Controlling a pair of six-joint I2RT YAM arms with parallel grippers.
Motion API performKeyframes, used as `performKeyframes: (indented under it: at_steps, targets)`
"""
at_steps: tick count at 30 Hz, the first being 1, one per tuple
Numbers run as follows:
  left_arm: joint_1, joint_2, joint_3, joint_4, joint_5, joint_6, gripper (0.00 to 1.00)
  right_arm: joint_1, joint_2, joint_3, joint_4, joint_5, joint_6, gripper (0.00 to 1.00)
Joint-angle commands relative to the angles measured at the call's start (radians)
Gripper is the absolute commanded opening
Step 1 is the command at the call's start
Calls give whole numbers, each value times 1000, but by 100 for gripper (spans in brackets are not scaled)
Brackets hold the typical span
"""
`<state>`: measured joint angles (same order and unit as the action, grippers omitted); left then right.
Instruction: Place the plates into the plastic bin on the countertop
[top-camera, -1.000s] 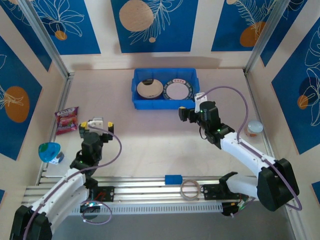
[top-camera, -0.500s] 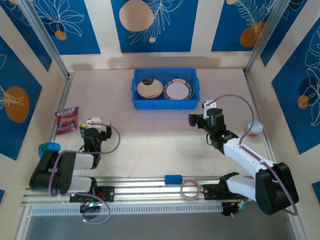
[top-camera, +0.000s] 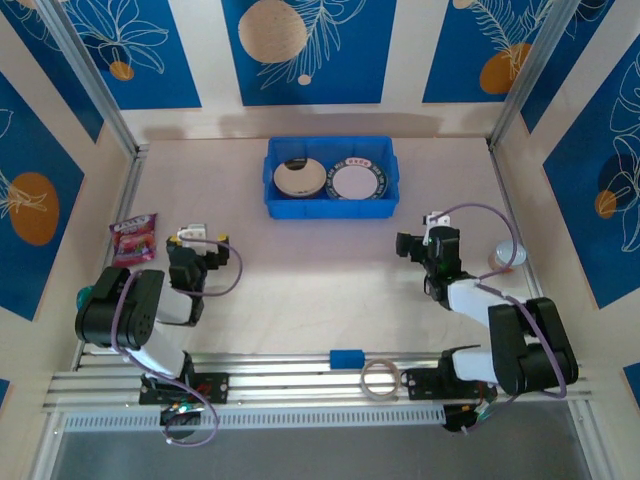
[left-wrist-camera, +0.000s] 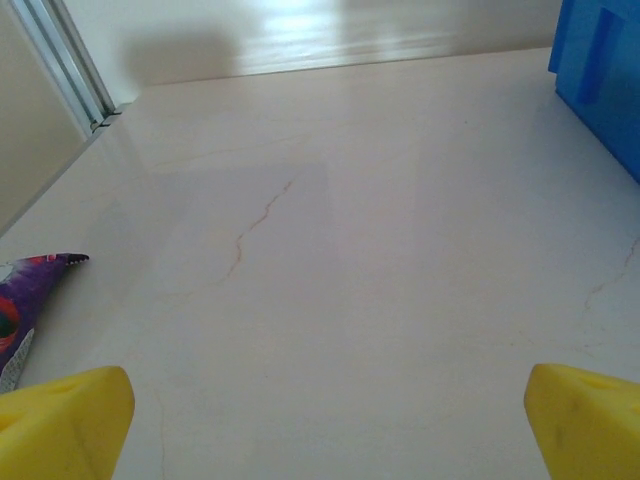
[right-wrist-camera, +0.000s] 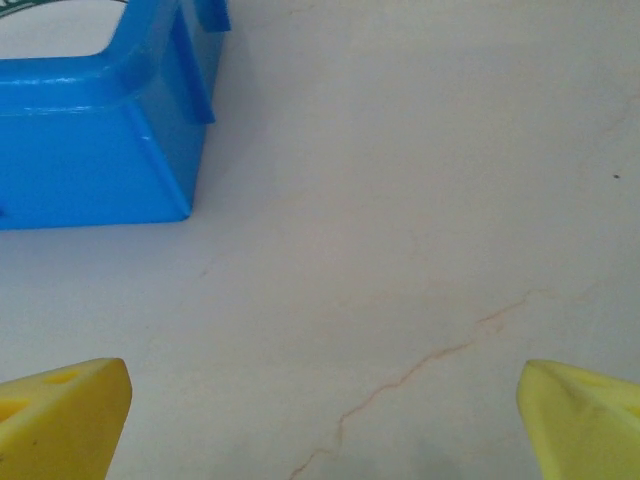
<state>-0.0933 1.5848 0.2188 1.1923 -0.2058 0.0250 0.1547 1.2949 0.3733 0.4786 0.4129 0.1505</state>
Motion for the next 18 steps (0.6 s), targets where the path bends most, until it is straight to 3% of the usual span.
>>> performKeyframes:
  at_steps: [1,5,8,10,12,13,16,18]
  targets:
    - [10,-8,26,16,37,-2,100,-6,7,-14,205,-65,-37,99]
    - [11,-11,36,-8,48,0,100,-23,83,-31,346,-131,-129,99]
    - [11,-13,48,-33,58,3,100,-72,255,-50,568,-119,-73,99]
    - [11,-13,47,-34,60,3,100,-89,216,13,366,-168,-59,99]
    - [13,-13,45,-30,57,0,100,-119,237,7,415,-204,-42,99]
    - [14,-13,49,-36,57,-1,100,-127,221,23,355,-210,-34,99]
    - [22,-21,136,-219,26,-23,100,-141,225,35,337,-230,-24,99]
    - [23,-18,133,-208,38,-17,100,-142,226,33,342,-230,-26,99]
